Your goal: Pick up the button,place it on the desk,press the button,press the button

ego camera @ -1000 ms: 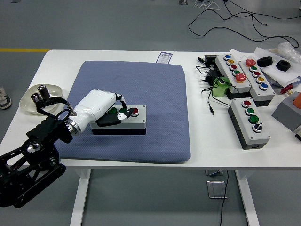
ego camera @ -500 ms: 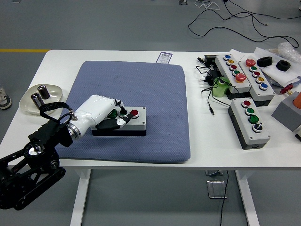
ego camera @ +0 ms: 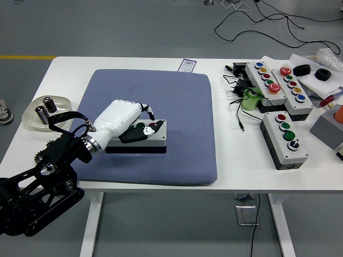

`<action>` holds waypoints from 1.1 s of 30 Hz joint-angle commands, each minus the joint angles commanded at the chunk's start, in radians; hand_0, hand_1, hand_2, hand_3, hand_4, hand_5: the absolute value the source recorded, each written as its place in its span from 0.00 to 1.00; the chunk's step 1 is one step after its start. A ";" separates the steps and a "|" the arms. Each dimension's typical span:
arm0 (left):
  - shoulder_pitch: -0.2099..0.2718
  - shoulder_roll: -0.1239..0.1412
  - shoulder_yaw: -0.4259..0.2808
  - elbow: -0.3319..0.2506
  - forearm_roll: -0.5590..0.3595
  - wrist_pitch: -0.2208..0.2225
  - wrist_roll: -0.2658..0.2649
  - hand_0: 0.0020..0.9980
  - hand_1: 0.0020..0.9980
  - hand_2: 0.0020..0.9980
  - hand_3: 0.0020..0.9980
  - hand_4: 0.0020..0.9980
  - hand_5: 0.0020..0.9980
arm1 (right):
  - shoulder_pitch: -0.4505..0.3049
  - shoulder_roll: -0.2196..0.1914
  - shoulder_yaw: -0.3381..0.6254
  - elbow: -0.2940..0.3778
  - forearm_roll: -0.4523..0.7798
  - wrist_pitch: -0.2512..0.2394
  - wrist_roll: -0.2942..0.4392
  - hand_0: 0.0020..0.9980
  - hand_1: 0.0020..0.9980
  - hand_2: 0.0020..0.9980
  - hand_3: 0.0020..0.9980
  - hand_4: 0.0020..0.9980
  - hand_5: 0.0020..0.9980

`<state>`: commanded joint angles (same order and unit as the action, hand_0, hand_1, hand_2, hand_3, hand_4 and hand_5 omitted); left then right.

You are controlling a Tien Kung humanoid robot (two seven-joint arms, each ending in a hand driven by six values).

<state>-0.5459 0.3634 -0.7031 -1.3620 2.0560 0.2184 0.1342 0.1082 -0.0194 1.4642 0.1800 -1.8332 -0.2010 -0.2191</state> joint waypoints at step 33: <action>0.067 -0.036 -0.350 -0.012 -0.303 0.165 -0.043 0.00 0.26 0.36 0.80 0.69 1.00 | -0.004 0.002 -0.002 0.000 -0.001 0.000 0.001 0.67 0.66 0.68 0.62 0.31 0.17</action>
<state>-0.4788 0.3269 -1.0530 -1.3738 1.7526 0.3833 0.0907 0.1039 -0.0178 1.4620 0.1800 -1.8341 -0.2007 -0.2182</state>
